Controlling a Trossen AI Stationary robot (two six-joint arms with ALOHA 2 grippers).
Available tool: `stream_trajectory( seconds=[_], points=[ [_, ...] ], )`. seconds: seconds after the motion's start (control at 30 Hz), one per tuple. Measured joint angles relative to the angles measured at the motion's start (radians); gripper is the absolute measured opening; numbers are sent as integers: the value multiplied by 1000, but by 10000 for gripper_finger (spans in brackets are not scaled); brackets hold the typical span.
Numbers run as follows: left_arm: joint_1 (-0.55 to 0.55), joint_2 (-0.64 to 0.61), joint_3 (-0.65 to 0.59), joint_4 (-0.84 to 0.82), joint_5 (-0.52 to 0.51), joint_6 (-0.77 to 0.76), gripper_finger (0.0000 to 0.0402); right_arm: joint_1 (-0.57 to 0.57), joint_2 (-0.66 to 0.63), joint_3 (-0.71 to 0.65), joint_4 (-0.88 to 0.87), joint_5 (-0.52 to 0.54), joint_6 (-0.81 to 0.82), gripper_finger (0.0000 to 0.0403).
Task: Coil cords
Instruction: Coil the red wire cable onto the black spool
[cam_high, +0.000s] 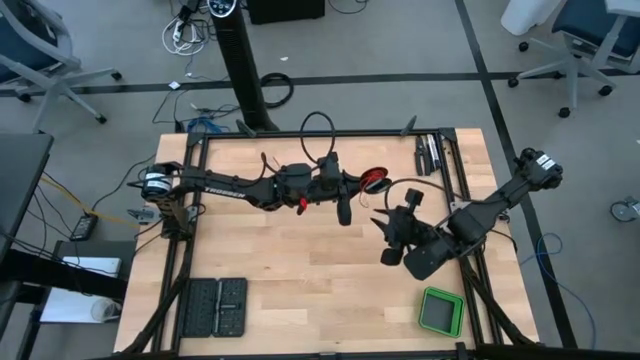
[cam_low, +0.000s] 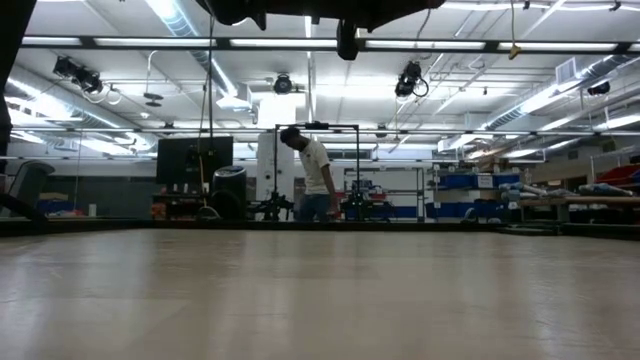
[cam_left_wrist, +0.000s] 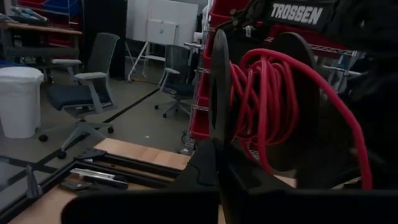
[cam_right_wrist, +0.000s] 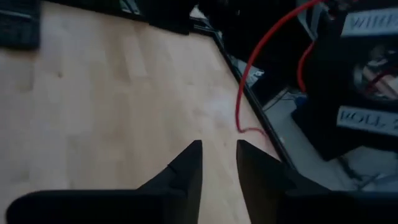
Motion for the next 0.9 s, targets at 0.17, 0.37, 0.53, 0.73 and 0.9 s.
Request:
stream_trajectory(
  seconds=[0.17, 0.37, 0.53, 0.73, 0.9],
  points=[
    [-3, 0, 0, 10, -13, 0, 1, -19, 0, -78, 109, 32, -52, 120],
    [-9, 0, 0, 18, -19, -3, 1, -35, 0, -116, 209, 126, -153, 120],
    [-12, -1, 0, 26, -31, -3, 1, -37, 0, -116, 303, 139, -248, 114],
    [-12, -1, 0, 48, -41, -4, 1, -47, 0, -116, 396, 139, -338, 111],
    [-16, -1, 0, 45, -41, -4, 1, -48, 0, -116, 392, 138, -360, 48]
  ],
)
